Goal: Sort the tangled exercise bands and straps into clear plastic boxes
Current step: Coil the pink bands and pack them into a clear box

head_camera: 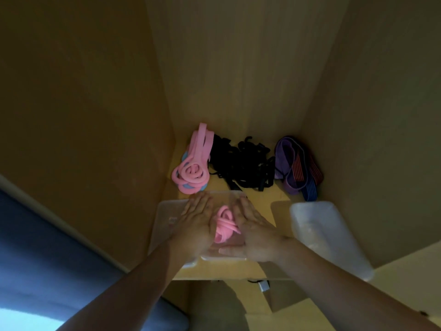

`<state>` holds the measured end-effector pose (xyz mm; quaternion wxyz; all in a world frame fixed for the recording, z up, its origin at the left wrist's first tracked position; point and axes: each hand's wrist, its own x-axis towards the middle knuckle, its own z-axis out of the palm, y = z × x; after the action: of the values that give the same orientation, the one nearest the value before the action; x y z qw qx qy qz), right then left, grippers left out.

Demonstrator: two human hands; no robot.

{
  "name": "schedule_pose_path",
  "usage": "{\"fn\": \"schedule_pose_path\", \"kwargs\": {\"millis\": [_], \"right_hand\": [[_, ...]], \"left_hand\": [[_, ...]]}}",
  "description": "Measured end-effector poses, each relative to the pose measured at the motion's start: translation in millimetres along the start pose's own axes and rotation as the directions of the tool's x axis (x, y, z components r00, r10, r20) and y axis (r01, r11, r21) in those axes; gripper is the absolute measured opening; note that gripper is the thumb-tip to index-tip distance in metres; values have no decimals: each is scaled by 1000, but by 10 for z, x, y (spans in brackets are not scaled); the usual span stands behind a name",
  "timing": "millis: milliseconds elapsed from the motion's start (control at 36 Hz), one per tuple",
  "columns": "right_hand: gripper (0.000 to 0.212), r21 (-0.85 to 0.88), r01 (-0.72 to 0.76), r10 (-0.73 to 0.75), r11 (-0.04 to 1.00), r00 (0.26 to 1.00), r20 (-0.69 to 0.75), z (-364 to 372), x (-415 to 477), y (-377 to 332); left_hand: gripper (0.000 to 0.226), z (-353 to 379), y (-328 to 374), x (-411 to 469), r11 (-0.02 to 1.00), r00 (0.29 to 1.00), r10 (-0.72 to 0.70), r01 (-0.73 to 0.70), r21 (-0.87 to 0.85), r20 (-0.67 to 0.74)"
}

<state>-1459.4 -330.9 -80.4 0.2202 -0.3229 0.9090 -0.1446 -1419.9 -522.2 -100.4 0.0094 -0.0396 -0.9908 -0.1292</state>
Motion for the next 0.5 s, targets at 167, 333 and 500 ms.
{"fn": "schedule_pose_path", "kwargs": {"millis": [167, 333, 500], "right_hand": [[119, -30, -12, 14, 999, 998, 55, -44, 32, -156], [100, 73, -16, 14, 997, 1000, 25, -282, -216, -128], [76, -11, -234, 228, 972, 957, -179, -487, -697, 338]], "left_hand": [[56, 69, -225, 12, 1000, 1000, -6, 6, -8, -2], [67, -77, -212, 17, 1000, 998, -6, 6, 8, 58], [57, -121, 41, 105, 993, 993, 115, -116, -24, -21]]}}
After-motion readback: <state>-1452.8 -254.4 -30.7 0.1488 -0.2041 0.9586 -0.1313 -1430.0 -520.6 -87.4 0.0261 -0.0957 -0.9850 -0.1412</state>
